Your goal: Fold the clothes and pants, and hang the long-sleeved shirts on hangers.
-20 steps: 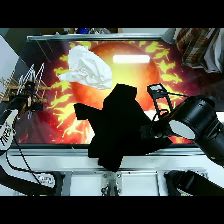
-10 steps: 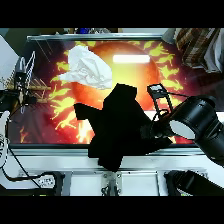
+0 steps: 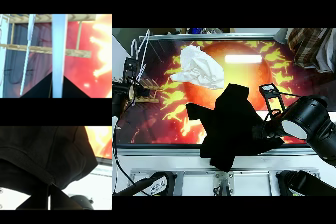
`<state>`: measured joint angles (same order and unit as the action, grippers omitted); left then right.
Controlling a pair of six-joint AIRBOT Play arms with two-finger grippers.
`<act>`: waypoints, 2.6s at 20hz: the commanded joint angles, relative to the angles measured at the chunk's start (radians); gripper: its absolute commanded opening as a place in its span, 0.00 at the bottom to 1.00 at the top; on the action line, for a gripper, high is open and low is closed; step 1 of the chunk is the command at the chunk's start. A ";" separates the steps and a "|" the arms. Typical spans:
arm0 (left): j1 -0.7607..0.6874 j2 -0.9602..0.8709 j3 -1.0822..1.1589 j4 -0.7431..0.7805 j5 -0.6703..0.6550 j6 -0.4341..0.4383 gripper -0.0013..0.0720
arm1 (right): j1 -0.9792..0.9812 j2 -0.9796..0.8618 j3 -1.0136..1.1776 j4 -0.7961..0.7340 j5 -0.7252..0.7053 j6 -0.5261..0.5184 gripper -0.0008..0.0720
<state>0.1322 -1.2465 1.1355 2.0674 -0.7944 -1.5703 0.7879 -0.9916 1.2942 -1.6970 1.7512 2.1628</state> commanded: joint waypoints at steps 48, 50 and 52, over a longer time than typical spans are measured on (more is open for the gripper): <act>-0.179 0.106 0.001 -1.090 -0.953 1.435 0.04 | -0.292 0.000 0.139 0.019 0.063 -0.091 0.04; -0.199 0.106 0.001 -1.082 -0.958 1.434 0.04 | -0.292 0.000 0.139 0.019 0.063 -0.091 0.04; -0.199 0.106 0.001 -1.066 -0.961 1.432 0.04 | -0.292 0.000 0.139 0.019 0.063 -0.091 0.04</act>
<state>-0.0452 -1.1400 1.1370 0.9806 -1.7470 -0.1398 0.5014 -0.9916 1.4311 -1.6791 1.8114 2.0750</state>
